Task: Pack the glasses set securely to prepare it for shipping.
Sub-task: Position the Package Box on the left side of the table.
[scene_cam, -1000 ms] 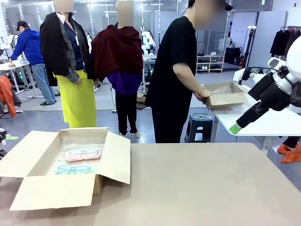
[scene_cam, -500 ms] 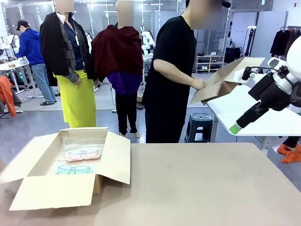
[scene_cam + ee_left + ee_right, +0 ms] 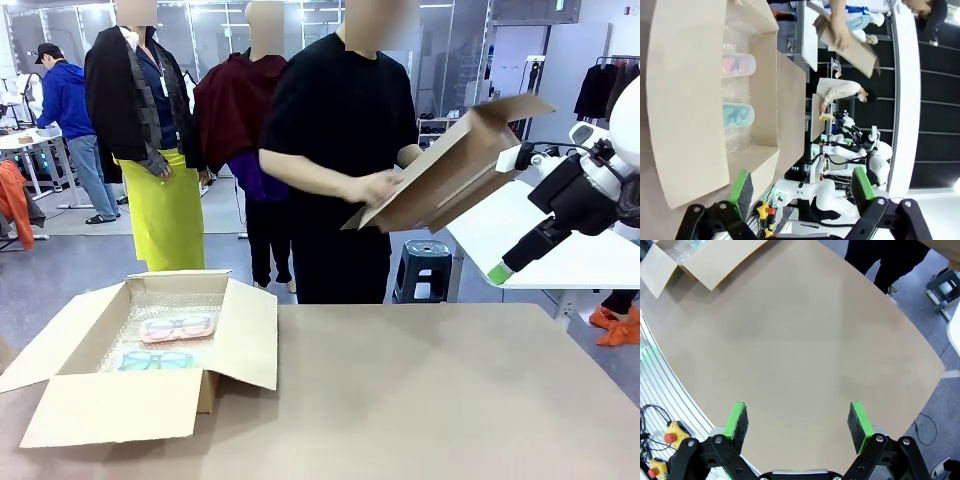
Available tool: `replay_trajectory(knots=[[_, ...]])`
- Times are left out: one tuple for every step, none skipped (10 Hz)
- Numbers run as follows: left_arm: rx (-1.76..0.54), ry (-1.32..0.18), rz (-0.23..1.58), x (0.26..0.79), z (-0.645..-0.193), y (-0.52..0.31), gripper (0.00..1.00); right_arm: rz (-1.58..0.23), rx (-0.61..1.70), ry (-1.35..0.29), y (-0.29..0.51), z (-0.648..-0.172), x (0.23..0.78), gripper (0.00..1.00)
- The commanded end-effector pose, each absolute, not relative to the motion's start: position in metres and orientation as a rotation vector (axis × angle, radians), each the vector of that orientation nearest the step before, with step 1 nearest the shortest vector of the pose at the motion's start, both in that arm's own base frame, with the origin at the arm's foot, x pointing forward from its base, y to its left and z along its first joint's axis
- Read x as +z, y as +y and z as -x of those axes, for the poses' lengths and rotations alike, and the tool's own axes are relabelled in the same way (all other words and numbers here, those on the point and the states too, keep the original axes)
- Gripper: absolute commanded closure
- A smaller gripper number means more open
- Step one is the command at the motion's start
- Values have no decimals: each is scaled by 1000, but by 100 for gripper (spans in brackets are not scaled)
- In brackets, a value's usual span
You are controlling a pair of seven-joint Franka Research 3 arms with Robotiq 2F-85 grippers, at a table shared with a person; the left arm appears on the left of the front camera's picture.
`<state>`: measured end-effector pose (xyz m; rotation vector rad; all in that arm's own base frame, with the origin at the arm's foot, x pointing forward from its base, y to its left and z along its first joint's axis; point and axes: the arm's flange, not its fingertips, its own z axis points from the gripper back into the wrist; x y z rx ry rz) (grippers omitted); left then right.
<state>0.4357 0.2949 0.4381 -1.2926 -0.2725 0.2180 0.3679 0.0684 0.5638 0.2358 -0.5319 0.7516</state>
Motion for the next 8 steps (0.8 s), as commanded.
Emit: replay_trajectory(knots=[[235, -266, 1316, 429, -434, 313, 0, -229, 736, -534, 71, -369, 566, 0], [235, -266, 1316, 429, -434, 313, 0, -229, 736, -534, 71, -369, 566, 0], [235, -266, 1316, 429, -434, 313, 0, -229, 736, -534, 71, -369, 566, 0], [235, -266, 1316, 429, -434, 313, 0, -229, 736, -534, 71, -369, 566, 0], [235, -266, 1316, 429, -434, 313, 0, -229, 736, -534, 71, -369, 566, 0], [235, -266, 1316, 429, -434, 313, 0, -229, 736, -534, 71, -369, 566, 0], [235, -266, 1316, 429, -434, 313, 0, -229, 736, -534, 71, -369, 566, 0], [235, -266, 1316, 429, -434, 313, 0, -229, 736, -534, 71, -369, 566, 0]])
